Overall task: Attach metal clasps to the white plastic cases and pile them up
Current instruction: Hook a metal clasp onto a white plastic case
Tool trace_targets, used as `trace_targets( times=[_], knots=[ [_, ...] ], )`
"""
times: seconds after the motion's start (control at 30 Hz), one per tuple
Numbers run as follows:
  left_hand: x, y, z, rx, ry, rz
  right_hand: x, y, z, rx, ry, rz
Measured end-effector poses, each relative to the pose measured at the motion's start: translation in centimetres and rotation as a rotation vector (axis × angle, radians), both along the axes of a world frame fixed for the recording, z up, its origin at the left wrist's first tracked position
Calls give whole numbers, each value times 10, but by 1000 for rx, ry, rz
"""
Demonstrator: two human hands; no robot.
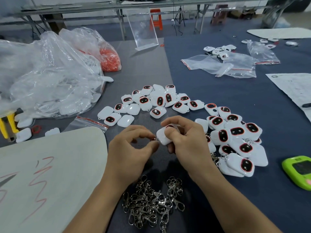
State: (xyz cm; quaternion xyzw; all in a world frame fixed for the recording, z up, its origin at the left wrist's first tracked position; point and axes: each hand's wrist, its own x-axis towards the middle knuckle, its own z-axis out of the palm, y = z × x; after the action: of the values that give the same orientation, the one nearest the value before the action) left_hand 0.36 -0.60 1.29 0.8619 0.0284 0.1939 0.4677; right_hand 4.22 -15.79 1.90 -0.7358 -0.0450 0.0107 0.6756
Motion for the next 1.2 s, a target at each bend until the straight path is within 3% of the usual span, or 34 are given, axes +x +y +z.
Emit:
trace_targets(
  times=[0.17,0.3,0.33,0.47,0.53,0.6,0.7,0.83,1.0,1.2],
  knots=[
    [1,-4,0,-199,114,-114,1,-1,5,297,207,43],
    [0,-4,-1,-109,83,-155,1,0,2,329,235,22],
    [-1,-4,-2,-17,68,-158,-1,1,0,247,159,1],
    [-4,-1,-2,552,-110,-129,-17,8,-9,-421,-451,9],
    [-5,-1,-2,651,-184,-108,-18,10,-11,-443,-488,21],
    [-5,-1,-1,520,-110,-63,-11,7,-7,-205,-265,-5],
    [-3,-6,-1,-36,108,-120,-1,2,1,214,126,-24],
    [0,-14,0,-279,169,-201,1,1,6,434,364,5],
    [1,-14,2,-555,207,-233,0,0,8,493,404,64],
    [1,-14,-4,-598,251,-114,4,-2,7,476,360,31]
  ],
)
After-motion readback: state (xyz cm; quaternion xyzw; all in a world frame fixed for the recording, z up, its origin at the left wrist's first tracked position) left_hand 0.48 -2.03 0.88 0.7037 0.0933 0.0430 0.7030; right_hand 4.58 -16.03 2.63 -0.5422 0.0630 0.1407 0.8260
